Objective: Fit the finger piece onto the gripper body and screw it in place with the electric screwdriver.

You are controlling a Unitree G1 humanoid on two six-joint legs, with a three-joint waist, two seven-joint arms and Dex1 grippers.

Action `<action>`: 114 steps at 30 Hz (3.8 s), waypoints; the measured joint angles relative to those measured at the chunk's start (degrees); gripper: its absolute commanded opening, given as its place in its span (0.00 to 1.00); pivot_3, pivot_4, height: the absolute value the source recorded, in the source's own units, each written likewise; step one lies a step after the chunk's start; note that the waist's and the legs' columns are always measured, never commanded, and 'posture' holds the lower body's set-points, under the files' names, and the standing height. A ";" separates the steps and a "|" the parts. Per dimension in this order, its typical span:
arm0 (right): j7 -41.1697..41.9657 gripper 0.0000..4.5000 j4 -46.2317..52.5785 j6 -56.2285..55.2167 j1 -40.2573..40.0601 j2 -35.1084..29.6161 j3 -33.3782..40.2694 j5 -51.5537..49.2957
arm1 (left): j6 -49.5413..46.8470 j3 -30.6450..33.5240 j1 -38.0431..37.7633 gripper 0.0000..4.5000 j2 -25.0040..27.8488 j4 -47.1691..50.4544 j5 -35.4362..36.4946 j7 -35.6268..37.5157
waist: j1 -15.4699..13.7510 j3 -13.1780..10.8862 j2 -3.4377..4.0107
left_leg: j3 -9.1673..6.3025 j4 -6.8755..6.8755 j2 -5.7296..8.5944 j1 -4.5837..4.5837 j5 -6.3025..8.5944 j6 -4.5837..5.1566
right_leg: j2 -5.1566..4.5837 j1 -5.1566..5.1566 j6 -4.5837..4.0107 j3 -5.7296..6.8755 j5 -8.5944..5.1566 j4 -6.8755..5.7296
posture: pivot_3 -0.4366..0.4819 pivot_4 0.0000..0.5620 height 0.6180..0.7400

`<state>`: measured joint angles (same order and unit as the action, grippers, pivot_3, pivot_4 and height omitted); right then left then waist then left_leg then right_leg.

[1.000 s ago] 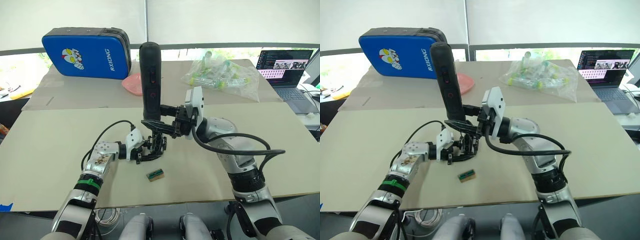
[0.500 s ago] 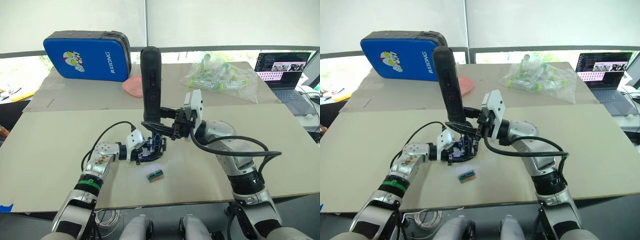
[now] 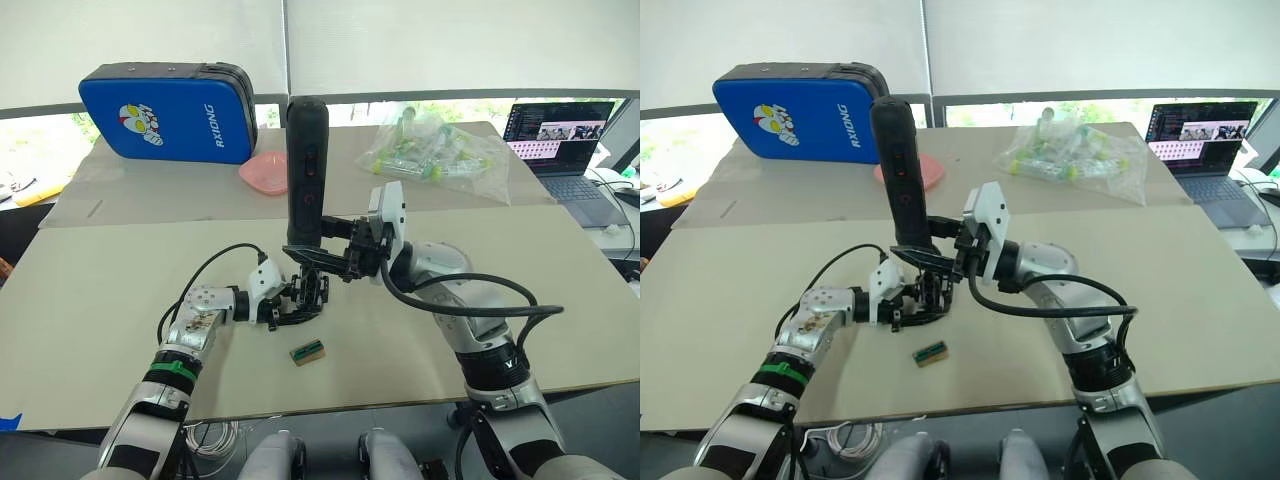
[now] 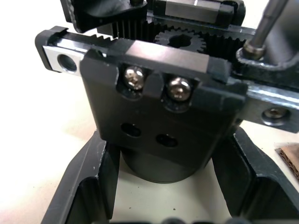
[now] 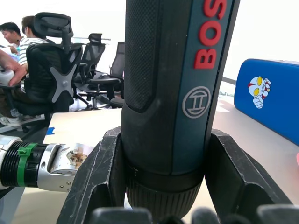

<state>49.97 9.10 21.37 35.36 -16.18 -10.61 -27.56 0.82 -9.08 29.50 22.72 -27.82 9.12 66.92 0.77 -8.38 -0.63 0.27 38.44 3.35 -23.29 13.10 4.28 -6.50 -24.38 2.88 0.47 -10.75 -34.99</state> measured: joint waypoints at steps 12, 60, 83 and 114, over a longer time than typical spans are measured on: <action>3.03 0.44 4.33 1.79 4.93 -0.87 3.28 -6.21 | 0.16 -0.09 -1.63 0.51 -0.01 2.38 0.01 -1.04 | -0.10 -0.01 -0.01 | 0.00 -0.07 0.06 -0.52 0.00 0.00 | -0.02 -0.60 -0.01 0.04 0.00 -0.02 | 0.48 0.27 1.00; -0.30 0.44 30.75 4.03 -19.90 -14.74 16.01 -19.67 | -5.60 6.62 -24.49 0.99 15.82 32.66 12.74 7.83 | -1.59 -0.44 -0.08 | 0.17 0.00 -0.08 -0.77 0.14 -0.05 | -0.52 -0.71 -0.28 0.44 -0.02 0.06 | 0.48 0.27 1.00; 8.93 0.44 12.95 -7.37 -16.39 -5.26 -1.83 -3.46 | -0.66 -3.83 -21.24 0.99 7.38 27.02 5.48 -0.89 | -1.38 -0.48 -0.13 | 0.16 0.33 -0.21 -0.41 0.18 -0.04 | -0.05 -0.68 -0.27 0.45 0.05 -0.12 | 0.48 0.27 1.00; 11.55 0.44 6.21 -8.89 -14.03 -2.41 -3.30 -0.64 | -2.75 -3.65 -20.86 0.99 9.12 27.01 6.19 0.75 | -1.54 -0.49 -0.11 | 0.17 0.31 -0.14 -0.41 0.22 -0.10 | -0.02 -0.69 -0.30 0.47 0.08 -0.09 | 0.48 0.27 1.00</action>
<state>61.52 15.31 12.49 21.34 -18.59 -13.91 -28.19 -1.93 -12.72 8.64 31.84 -0.81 15.31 67.67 -0.77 -8.86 -0.74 0.43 38.75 3.21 -23.70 13.32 4.18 -6.52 -25.07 2.58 0.94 -10.67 -35.08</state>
